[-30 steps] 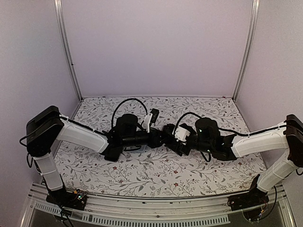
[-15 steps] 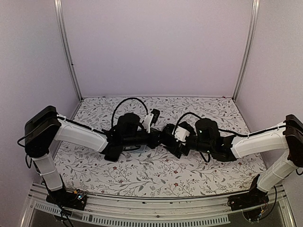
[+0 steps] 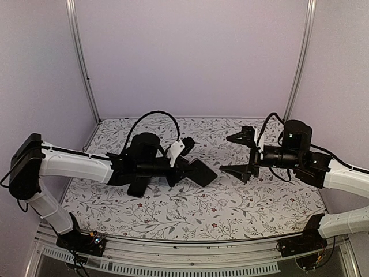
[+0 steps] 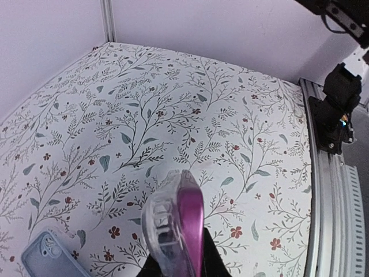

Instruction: Put the phone into the phone case

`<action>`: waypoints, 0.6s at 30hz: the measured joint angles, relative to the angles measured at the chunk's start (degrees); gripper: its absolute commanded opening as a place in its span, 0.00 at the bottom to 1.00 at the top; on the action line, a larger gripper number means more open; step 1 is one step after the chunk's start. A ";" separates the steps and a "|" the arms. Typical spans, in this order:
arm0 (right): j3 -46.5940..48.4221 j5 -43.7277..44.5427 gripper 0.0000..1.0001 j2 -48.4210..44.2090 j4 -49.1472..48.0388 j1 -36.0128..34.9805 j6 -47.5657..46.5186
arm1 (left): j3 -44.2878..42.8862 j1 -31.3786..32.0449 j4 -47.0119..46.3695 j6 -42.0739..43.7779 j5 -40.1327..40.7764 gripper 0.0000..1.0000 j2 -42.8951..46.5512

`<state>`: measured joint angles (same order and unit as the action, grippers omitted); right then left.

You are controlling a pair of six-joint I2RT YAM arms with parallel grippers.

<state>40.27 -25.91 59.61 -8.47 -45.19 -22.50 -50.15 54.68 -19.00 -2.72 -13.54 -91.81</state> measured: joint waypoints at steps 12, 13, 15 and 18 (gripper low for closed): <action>13.77 -16.44 0.92 21.00 17.40 0.96 -7.50 | -2.91 4.52 12.61 15.23 -3.21 0.00 6.34; 13.75 -16.98 0.91 21.62 18.84 0.96 -8.66 | -2.82 4.52 12.87 15.67 -3.41 0.00 7.13; 13.73 -17.88 0.89 22.36 20.09 0.76 -10.14 | -2.80 4.52 12.96 16.31 -3.98 0.00 8.09; 13.73 -17.40 0.84 23.71 19.19 -0.26 -10.99 | -2.82 4.66 13.03 16.92 -4.79 0.00 8.57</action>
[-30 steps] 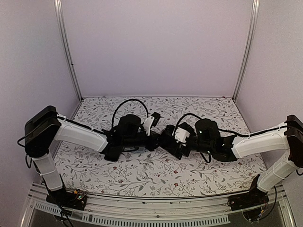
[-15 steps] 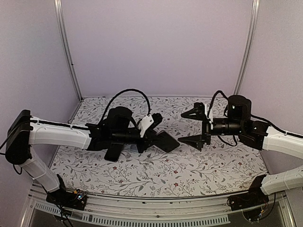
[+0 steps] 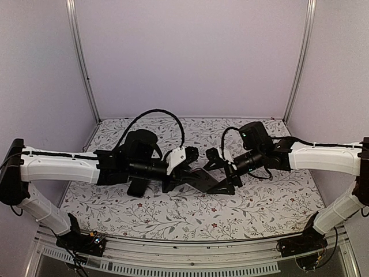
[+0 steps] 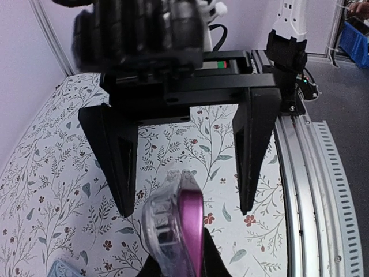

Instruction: Put the phone into the phone case

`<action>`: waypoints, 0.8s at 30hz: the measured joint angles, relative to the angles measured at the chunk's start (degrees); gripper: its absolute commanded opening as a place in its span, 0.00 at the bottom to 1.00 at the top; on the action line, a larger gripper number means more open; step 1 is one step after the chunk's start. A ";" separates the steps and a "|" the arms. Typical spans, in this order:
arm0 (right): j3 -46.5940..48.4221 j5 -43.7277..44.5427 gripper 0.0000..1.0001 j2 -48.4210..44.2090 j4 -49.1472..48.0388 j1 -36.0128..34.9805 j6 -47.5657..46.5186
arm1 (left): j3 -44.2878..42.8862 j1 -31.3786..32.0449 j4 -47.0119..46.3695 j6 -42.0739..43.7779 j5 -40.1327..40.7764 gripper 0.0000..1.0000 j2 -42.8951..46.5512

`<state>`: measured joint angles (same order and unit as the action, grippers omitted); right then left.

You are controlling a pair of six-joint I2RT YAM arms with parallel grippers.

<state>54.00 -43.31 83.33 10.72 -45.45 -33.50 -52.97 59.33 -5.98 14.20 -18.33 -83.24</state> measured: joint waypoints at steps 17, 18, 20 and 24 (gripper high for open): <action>-1.42 0.81 0.00 2.86 -6.10 -1.66 0.11 | 0.22 0.11 2.29 -1.09 -1.38 0.33 2.01; -1.66 0.68 0.00 2.73 -6.69 -1.66 0.70 | 0.22 0.09 2.03 -1.64 -1.38 0.44 2.03; -3.06 0.81 0.00 1.95 -9.42 -1.68 2.62 | 0.39 0.09 0.07 -1.92 -1.49 0.55 2.27; -7.39 1.16 0.00 -1.05 -17.03 -1.51 7.26 | 4.07 0.52 -8.41 -4.31 -0.66 0.69 6.03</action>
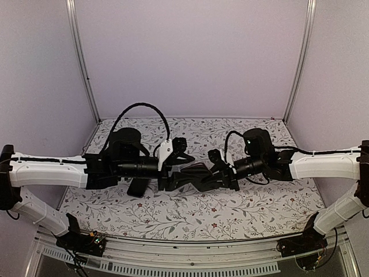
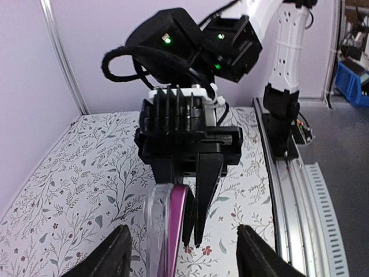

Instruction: Put the phone into the phone case

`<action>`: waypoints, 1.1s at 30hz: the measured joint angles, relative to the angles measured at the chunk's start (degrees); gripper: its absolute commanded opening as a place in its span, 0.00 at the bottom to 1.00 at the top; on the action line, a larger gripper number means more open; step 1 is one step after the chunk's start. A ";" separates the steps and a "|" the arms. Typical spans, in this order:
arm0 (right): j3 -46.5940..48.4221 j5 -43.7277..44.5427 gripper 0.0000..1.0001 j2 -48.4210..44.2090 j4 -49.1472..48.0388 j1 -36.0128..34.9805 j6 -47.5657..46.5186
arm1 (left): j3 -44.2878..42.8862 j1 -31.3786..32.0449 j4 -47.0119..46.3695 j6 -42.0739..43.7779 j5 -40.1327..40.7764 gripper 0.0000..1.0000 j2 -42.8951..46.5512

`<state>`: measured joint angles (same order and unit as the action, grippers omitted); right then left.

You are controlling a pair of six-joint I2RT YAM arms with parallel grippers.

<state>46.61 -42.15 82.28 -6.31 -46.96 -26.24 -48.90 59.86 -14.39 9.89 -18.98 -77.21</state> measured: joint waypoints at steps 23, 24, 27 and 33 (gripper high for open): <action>-3.63 -4.83 0.00 -6.40 -22.91 0.00 13.86 | 10.21 -2.01 -45.09 -20.61 -2.56 0.53 -5.49; -3.63 -4.83 0.00 -6.43 -22.93 -0.07 13.86 | 9.29 -1.90 -45.79 -20.96 -2.89 0.41 -6.25; -3.63 -4.61 0.00 -6.43 -22.91 -0.26 13.88 | 8.04 -1.64 -47.21 -21.86 -3.72 0.15 -7.76; -3.63 -4.22 0.00 -6.93 -22.05 -0.24 14.40 | 7.50 -1.09 -48.00 -21.88 -5.73 0.43 -8.63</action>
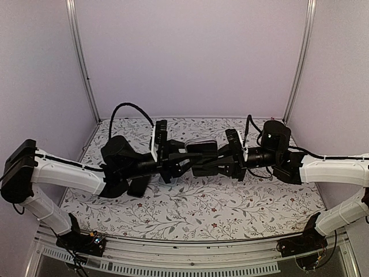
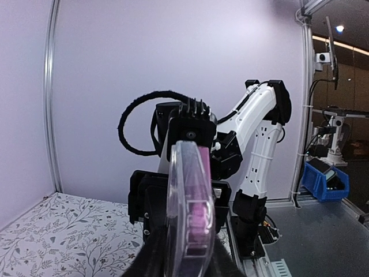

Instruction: Put the phone into the phone case

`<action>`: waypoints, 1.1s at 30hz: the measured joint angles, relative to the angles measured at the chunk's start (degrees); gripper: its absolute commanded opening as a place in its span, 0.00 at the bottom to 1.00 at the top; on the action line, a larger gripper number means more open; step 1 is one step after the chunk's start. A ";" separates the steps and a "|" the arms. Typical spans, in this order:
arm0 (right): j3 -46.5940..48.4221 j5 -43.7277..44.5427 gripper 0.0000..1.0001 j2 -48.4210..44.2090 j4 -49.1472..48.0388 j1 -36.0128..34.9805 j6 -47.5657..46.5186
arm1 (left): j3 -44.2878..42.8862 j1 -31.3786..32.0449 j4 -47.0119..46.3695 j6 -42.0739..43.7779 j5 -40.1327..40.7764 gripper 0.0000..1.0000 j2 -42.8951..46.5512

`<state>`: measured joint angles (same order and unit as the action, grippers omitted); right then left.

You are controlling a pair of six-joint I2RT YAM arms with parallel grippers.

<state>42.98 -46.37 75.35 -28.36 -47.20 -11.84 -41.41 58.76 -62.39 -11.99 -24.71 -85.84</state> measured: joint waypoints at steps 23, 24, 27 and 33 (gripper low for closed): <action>2.60 3.30 0.99 -9.05 12.63 1.31 -4.13 | 0.68 0.76 2.32 1.33 0.11 0.00 -0.59; 3.43 2.56 0.96 -9.94 13.84 1.92 -4.35 | 0.74 0.76 2.75 1.73 -0.17 0.00 -0.26; 8.44 -2.60 0.89 -11.23 18.18 3.21 -5.40 | 0.70 0.81 5.22 4.17 -1.29 0.00 0.83; 16.06 -8.46 0.91 -7.61 22.45 3.17 -5.75 | 0.44 1.20 9.94 8.17 -1.92 0.00 1.14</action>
<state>59.05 -54.83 67.75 -5.91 -44.03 -17.58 -40.97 59.96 -52.45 -3.81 -26.63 -84.71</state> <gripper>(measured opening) 0.883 0.076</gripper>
